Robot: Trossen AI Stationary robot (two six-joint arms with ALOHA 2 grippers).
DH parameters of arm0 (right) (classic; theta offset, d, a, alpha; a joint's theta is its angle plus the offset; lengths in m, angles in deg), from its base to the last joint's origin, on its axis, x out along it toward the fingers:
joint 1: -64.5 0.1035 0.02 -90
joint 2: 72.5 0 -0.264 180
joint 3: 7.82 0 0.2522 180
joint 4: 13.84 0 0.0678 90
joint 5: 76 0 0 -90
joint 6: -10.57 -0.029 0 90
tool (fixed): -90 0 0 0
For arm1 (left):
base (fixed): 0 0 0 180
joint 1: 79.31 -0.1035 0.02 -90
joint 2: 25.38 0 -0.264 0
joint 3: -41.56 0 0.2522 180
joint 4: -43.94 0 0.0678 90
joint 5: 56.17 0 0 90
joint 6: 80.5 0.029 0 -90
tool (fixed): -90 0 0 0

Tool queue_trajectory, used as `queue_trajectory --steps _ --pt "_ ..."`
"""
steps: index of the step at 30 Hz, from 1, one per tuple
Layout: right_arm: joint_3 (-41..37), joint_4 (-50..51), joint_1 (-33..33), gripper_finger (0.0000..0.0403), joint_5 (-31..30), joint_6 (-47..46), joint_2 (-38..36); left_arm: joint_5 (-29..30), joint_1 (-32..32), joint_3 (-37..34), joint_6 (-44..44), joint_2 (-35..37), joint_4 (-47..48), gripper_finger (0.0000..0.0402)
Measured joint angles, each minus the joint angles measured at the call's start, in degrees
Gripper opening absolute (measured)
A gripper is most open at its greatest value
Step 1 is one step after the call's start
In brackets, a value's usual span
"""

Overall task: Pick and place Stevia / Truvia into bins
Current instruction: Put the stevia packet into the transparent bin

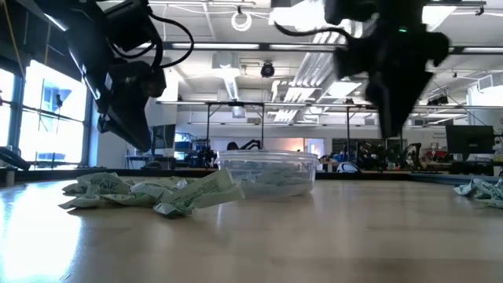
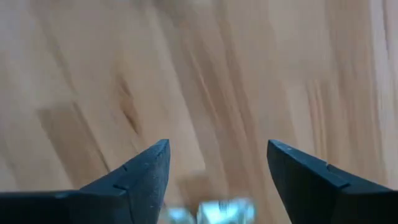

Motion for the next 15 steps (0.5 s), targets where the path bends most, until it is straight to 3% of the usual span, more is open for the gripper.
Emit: queue_trajectory --steps 7,15 --pt "-13.3 -0.3 0.1 0.0257 3.4 -30.0 -11.6 0.0 0.0 0.0 0.4 0.0 -4.0 0.0129" --pt "-15.6 -1.0 0.1 0.0251 3.5 -37.4 -10.0 0.0 0.0 0.1 0.2 0.0 -6.4 0.0129"
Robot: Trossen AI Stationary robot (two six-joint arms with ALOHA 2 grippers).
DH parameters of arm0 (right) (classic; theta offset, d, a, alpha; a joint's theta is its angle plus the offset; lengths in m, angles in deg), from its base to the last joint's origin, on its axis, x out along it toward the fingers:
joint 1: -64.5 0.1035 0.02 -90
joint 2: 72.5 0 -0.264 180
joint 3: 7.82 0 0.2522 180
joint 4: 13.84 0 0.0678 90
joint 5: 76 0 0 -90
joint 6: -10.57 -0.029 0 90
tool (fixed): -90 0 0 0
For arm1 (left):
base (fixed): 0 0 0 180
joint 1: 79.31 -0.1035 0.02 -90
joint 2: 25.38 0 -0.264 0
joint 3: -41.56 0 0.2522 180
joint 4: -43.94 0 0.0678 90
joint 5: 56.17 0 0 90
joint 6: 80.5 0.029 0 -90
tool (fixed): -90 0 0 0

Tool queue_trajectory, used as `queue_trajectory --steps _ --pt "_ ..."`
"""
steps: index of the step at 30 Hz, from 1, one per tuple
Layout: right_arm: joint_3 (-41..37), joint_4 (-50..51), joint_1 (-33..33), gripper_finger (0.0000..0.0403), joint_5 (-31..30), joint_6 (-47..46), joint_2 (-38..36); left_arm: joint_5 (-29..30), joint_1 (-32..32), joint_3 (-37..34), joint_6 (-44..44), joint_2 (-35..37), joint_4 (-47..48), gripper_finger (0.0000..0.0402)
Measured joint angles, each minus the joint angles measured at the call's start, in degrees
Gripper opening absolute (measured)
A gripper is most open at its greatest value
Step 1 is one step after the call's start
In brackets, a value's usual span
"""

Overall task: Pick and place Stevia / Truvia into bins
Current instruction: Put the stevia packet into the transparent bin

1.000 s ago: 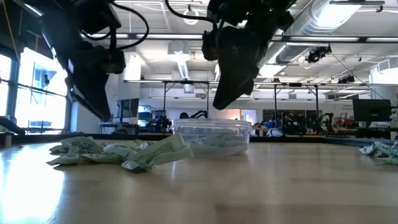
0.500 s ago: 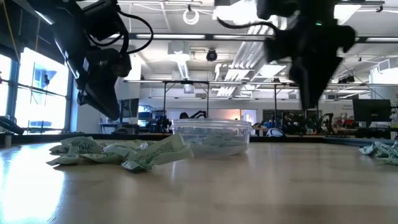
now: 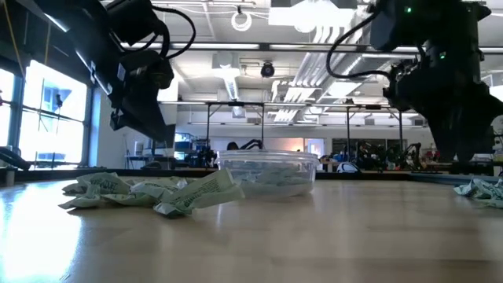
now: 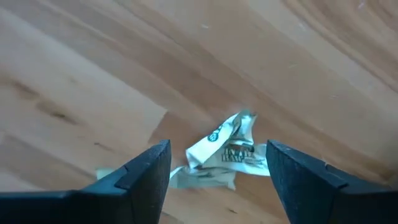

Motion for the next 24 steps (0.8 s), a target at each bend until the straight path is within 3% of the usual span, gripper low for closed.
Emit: queue_trajectory --steps 14,20,24 --pt "0.0 -2.5 0.0 0.0199 1.6 -0.4 10.2 0.0 0.0 0.0 -1.7 0.0 -2.8 0.0129" --pt "0.3 -3.3 -0.2 0.0135 2.9 5.5 13.4 0.0 0.0 0.0 -1.7 0.0 -4.0 0.0129" --pt "0.3 -5.7 -0.8 0.0069 4.6 8.2 13.8 0.0 0.0 0.0 -1.7 0.0 -4.0 0.0129"
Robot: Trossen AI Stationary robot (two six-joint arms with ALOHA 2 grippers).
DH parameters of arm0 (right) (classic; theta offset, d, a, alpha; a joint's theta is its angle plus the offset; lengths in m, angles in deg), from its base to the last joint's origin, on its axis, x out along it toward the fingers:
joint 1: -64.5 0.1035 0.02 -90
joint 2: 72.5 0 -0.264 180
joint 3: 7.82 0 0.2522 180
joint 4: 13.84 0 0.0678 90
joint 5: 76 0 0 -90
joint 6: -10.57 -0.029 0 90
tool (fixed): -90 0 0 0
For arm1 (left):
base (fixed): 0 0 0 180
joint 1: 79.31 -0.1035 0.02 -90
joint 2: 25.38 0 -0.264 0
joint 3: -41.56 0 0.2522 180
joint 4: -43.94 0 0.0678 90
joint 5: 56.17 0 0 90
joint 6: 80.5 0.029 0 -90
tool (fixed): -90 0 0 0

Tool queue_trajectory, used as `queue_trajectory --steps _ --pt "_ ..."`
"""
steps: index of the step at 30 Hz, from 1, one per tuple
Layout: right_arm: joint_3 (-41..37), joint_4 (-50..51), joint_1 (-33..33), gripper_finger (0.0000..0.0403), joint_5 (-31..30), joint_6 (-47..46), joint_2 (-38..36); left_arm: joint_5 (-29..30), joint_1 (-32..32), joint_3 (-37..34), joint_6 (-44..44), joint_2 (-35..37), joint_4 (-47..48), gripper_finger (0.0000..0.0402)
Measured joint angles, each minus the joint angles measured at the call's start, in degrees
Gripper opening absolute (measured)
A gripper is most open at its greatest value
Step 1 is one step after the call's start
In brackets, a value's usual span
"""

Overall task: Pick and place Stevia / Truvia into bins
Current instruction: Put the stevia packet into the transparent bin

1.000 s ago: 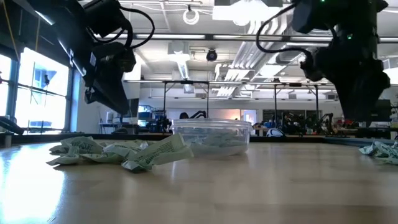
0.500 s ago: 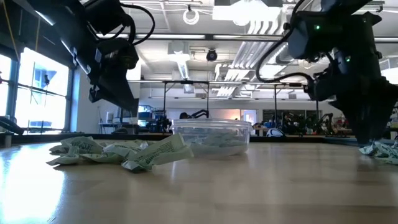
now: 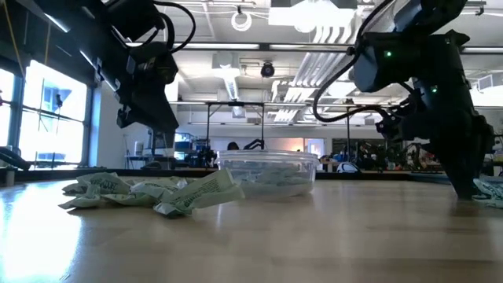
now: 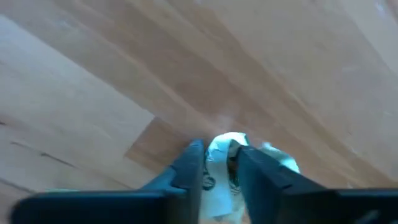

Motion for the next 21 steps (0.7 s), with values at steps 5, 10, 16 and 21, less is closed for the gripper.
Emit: queue_trajectory --steps 5,10,16,21 --pt "0.6 -3.6 -0.7 0.0014 -0.7 0.4 -1.5 0.0 0.0 0.0 0.0 0.0 0.0 0.0129" --pt "6.3 -6.5 -2.0 0.0011 -0.6 4.1 -3.8 0.0 0.0 0.0 0.0 0.0 0.0 0.0129" --pt "14.6 -16.9 -5.9 0.0015 1.4 12.0 -3.3 1.5 0.0 0.0 0.0 0.0 0.0 0.0129" --pt "18.1 -20.9 -10.2 0.0006 5.5 17.8 2.2 1.6 0.0 0.0 0.0 0.0 -0.7 0.0129"
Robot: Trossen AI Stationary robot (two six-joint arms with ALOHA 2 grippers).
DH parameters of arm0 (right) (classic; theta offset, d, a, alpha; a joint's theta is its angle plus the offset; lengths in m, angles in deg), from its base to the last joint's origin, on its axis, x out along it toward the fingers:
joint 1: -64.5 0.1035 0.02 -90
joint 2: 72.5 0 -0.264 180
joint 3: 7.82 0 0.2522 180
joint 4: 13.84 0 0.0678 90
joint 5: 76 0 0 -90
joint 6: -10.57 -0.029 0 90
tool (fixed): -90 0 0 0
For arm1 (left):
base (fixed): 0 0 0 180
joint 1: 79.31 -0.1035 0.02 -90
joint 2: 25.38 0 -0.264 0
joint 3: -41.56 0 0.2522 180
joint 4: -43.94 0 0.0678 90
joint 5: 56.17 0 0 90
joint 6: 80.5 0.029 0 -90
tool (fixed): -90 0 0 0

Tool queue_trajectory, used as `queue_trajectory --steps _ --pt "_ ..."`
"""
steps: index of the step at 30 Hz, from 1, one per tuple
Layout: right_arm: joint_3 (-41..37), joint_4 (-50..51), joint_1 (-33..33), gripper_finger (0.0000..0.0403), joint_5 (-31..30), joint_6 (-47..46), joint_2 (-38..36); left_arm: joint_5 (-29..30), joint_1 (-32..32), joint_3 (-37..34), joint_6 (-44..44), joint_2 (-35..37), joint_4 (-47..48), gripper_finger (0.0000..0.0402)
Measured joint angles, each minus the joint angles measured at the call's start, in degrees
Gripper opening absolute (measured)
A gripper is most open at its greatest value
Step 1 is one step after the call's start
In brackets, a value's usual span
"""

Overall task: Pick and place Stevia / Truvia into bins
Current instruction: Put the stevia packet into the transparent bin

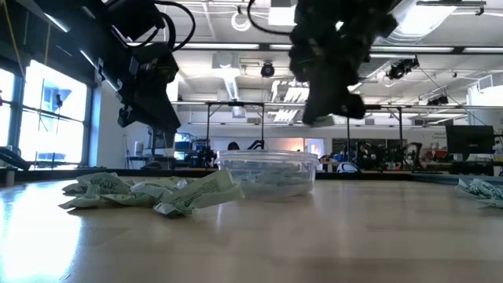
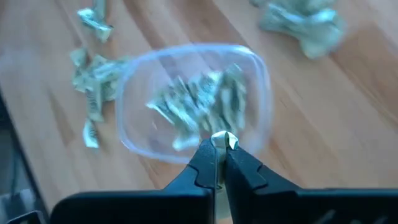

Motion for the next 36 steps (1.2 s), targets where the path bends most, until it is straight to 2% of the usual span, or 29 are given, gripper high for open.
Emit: queue_trajectory --steps 2,4,7,13,17,22,30,33,36 --pt "1.3 -2.0 -1.2 0.0006 4.3 1.6 3.2 0.0 0.0 0.0 -0.1 0.0 0.0 0.0129" --pt "3.3 -2.6 -1.4 0.0020 5.5 3.1 5.9 0.8 0.0 0.0 -1.3 0.0 0.0 0.0129" --pt "7.1 -2.1 -1.4 0.0068 5.4 5.2 8.7 2.9 0.0 0.0 -7.1 0.0 0.1 0.0129" --pt "12.2 6.9 -1.2 0.0190 -2.6 11.1 8.8 -1.9 -2.3 0.0 -8.8 0.0 0.2 0.0129" --pt "12.7 16.4 0.6 0.0243 -10.9 15.3 4.6 -2.8 -4.1 0.0 -8.4 0.0 0.4 0.0129" --pt "6.8 23.1 5.0 0.0258 -13.0 15.2 -3.0 -7.3 -4.8 0.6 -0.8 -0.2 -2.3 0.0129" --pt "-9.5 24.1 12.9 0.0259 -15.5 -8.0 -16.4 -7.0 -4.9 7.5 8.2 -5.6 1.8 0.0129" --pt "-12.6 22.2 15.0 0.0259 -17.9 -14.9 -19.6 -6.8 -6.3 10.2 11.2 -10.1 7.9 0.0129" --pt "-13.5 20.8 16.2 0.0259 -21.0 -17.8 -21.2 -6.6 -8.8 12.6 12.3 -15.4 11.5 0.0129"
